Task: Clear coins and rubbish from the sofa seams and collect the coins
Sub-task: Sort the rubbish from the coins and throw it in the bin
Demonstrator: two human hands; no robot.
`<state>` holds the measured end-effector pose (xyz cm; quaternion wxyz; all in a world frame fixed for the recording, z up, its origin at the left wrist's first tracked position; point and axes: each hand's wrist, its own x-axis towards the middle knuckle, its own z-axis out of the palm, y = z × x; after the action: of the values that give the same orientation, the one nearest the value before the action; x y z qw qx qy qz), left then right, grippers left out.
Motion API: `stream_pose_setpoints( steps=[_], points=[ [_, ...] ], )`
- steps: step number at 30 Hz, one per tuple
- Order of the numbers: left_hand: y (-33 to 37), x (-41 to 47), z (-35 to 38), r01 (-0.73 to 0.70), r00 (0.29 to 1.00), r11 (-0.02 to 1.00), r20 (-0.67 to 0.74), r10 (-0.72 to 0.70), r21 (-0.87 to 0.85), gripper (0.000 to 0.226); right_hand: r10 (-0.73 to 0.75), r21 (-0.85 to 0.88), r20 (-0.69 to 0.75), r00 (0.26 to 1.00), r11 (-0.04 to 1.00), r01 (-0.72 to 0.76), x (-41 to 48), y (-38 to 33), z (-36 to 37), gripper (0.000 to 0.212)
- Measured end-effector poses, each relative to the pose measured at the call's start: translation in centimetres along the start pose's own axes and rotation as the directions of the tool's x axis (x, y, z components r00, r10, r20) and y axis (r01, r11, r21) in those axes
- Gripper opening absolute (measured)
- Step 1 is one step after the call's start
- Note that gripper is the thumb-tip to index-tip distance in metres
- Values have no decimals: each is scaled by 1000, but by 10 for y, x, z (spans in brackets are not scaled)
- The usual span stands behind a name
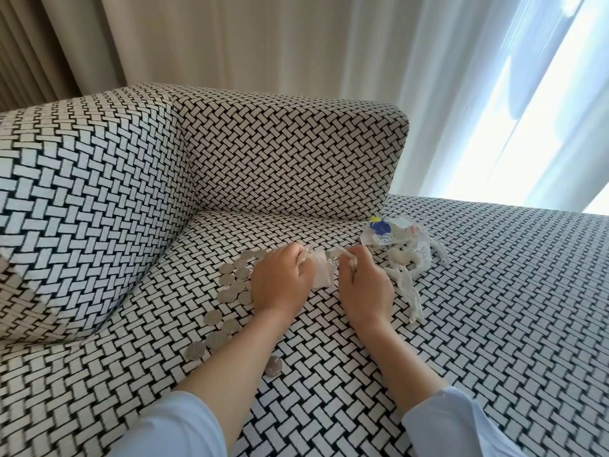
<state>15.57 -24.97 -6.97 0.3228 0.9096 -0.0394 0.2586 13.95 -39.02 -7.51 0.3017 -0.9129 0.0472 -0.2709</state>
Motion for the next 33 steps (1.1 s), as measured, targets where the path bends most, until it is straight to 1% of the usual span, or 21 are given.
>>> stream_pose_setpoints(
  steps=[2, 4, 9, 11, 13, 15, 18, 20, 21, 24, 27, 30, 33],
  points=[
    [0, -1, 0, 24, 999, 999, 26, -24, 30, 26, 27, 97, -34, 999, 995, -23, 0, 0, -1, 21],
    [1, -2, -1, 42, 998, 997, 45, -45, 66, 25, 42, 152, -59, 997, 988, -32, 0, 0, -2, 25],
    [8, -4, -8, -14, 996, 993, 90, 4, 116, 10, -40, 141, -87, 995, 989, 52, -3, -4, -6, 27],
    [10, -5, -14, 34, 996, 996, 83, -41, 76, 6, -58, 146, -102, 993, 987, 72, -5, -8, -10, 29],
    [11, -9, -25, 87, 994, 996, 60, -89, 30, 9, -76, 164, -99, 992, 982, 92, -10, -11, -13, 32],
    [9, -13, -38, 111, 994, 994, 23, -111, -14, 13, -62, 237, -67, 996, 968, 76, -18, -18, -13, 34],
    [0, -20, -62, 160, 986, 983, -42, -164, -91, 22, 50, 457, -41, 998, 889, -26, -31, -46, -11, 36],
    [-5, -26, -79, 212, 972, 969, -80, -223, -127, 26, 109, 571, 15, 994, 815, -98, -38, -71, -6, 35],
    [-9, -29, -89, 242, 960, 959, -109, -259, -150, 27, 108, 611, 58, 992, 782, -121, -41, -86, -3, 34],
    [-25, -37, -125, 302, 922, 922, -173, -347, -243, 27, 50, 698, 188, 981, 696, -169, -52, -134, 4, 35],
    [-53, -50, -171, 329, 878, 903, -261, -401, -277, 27, -17, 760, 292, 956, 611, -222, -73, -187, 12, 35],
    [-90, -73, -221, 351, 813, 879, -361, -457, -323, 33, -85, 777, 357, 930, 579, -246, -106, -238, 26, 37],
    [-129, -105, -273, 385, 747, 851, -421, -515, -358, 35, -150, 782, 415, 897, 563, -268, -147, -290, 46, 38]
  ],
)
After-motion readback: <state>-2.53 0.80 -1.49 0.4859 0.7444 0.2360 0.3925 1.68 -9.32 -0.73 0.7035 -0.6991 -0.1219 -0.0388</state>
